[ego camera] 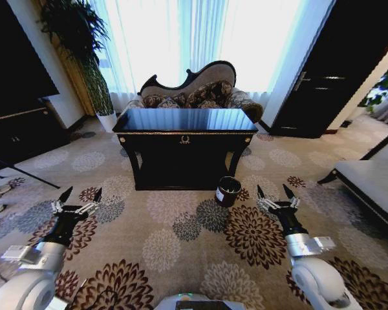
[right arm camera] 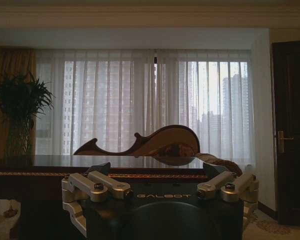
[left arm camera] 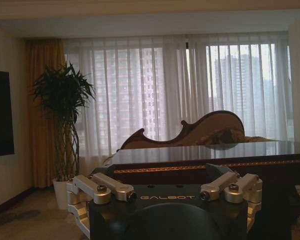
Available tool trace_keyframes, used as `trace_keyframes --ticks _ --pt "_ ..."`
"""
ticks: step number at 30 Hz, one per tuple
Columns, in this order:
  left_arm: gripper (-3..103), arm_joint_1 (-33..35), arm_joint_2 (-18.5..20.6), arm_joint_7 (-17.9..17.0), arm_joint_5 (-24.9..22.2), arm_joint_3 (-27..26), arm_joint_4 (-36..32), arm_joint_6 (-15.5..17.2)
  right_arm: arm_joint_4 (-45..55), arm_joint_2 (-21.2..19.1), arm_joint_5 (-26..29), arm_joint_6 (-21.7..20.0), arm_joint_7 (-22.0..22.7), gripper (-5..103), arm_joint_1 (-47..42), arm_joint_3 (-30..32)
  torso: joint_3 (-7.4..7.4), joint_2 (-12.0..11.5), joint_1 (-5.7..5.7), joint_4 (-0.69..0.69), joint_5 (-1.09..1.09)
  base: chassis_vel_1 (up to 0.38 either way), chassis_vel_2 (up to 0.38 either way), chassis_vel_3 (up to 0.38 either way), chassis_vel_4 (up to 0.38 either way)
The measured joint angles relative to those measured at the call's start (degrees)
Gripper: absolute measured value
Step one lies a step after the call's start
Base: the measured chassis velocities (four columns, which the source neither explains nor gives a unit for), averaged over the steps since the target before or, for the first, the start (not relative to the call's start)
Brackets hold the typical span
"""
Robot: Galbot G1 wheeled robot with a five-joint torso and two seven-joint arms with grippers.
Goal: Move to the front of the table and place the trash on the table into the trash bin.
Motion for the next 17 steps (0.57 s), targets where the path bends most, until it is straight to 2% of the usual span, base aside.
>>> trace_keyframes --ticks 17 --pt "100 0.0 0.0 0.0 0.0 0.0 0.0 0.0 0.0 0.0 0.0 0.0 0.0 100 0.0 0.0 0.0 0.0 0.0 0.0 0.0 0.0 0.0 0.0 0.0"
